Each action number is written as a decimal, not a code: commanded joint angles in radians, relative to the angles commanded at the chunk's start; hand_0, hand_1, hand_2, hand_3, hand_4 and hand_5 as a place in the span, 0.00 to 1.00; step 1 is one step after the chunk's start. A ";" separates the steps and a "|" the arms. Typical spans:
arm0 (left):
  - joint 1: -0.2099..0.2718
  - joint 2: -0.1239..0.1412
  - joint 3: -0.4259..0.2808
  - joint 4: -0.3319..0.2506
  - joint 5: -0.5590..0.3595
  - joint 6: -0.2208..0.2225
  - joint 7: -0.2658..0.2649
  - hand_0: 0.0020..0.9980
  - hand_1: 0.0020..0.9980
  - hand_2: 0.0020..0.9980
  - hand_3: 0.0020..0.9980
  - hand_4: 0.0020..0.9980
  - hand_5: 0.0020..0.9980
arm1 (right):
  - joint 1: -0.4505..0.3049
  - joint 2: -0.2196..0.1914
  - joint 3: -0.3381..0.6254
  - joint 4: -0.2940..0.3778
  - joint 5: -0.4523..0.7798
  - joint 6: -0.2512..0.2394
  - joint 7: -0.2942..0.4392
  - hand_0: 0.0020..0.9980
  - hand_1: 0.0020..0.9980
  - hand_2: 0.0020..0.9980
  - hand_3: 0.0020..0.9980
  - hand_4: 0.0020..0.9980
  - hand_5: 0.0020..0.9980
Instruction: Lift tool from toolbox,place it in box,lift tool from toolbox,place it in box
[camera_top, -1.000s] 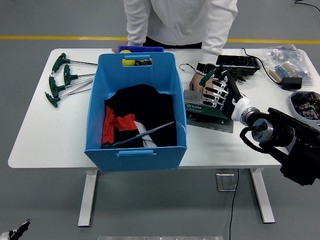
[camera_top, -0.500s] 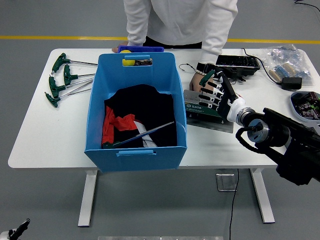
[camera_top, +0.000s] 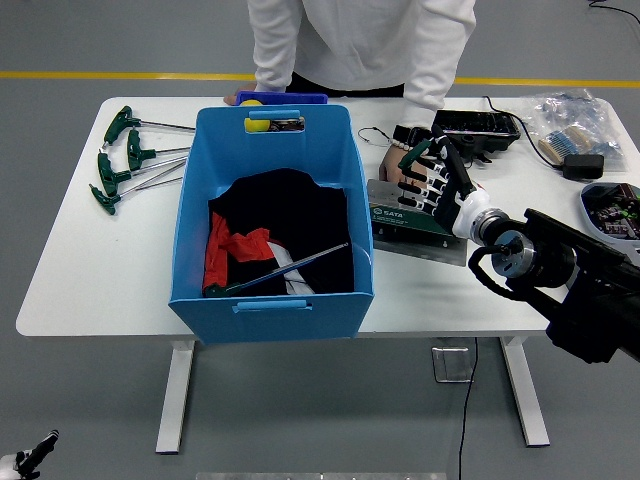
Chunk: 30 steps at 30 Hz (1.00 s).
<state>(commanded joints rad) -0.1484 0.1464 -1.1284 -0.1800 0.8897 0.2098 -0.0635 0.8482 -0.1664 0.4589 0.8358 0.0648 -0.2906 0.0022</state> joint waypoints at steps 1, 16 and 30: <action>0.000 0.000 0.000 0.000 0.000 0.000 0.000 0.86 0.88 0.89 0.68 0.69 0.67 | 0.001 0.001 -0.001 0.003 -0.001 0.000 -0.001 0.52 0.56 0.70 0.89 1.00 0.88; -0.012 0.001 0.002 0.000 -0.002 -0.001 -0.001 0.86 0.88 0.89 0.68 0.69 0.67 | 0.025 0.015 -0.007 -0.014 0.001 0.001 -0.001 0.51 0.56 0.70 0.89 1.00 0.88; -0.033 0.003 0.018 0.000 -0.012 0.001 0.003 0.86 0.88 0.89 0.68 0.68 0.67 | 0.047 0.046 -0.014 -0.052 0.024 0.012 0.002 0.51 0.56 0.70 0.89 1.00 0.87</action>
<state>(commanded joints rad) -0.1810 0.1494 -1.1100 -0.1800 0.8774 0.2107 -0.0610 0.8952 -0.1205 0.4449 0.7837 0.0891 -0.2788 0.0041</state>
